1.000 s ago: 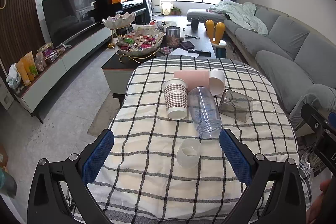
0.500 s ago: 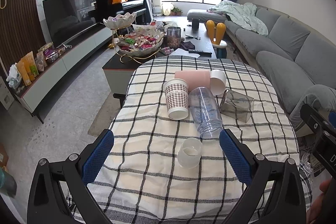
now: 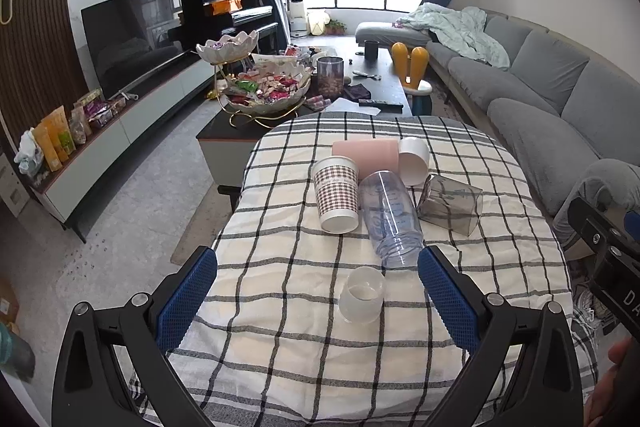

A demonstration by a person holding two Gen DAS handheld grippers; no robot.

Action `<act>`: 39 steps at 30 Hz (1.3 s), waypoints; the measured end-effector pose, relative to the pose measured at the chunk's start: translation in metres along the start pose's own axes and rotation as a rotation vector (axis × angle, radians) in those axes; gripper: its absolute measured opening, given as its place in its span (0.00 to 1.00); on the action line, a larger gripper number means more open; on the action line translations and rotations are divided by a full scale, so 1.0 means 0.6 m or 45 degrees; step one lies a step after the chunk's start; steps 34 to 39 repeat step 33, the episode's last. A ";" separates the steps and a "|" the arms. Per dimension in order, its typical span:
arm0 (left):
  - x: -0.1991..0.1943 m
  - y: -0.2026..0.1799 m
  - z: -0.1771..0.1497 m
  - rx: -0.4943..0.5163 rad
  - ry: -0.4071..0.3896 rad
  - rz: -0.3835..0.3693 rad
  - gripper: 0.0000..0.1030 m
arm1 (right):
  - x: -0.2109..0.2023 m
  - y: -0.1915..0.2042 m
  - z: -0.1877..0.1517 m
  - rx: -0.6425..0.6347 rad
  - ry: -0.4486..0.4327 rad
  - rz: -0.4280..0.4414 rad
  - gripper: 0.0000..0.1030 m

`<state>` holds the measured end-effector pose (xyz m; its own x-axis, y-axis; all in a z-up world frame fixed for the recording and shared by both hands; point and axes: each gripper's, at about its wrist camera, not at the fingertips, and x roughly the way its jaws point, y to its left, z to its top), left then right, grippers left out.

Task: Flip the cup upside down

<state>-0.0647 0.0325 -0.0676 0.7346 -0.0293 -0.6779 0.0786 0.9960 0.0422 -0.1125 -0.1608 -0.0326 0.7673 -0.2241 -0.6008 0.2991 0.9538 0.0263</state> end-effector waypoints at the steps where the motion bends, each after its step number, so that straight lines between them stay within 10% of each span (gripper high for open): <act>1: 0.000 -0.001 0.001 0.005 -0.003 0.007 0.99 | 0.000 0.000 0.000 0.000 -0.001 0.000 0.98; 39: 0.002 0.001 0.003 -0.014 0.020 0.009 1.00 | 0.002 -0.003 -0.003 0.001 0.006 0.000 0.98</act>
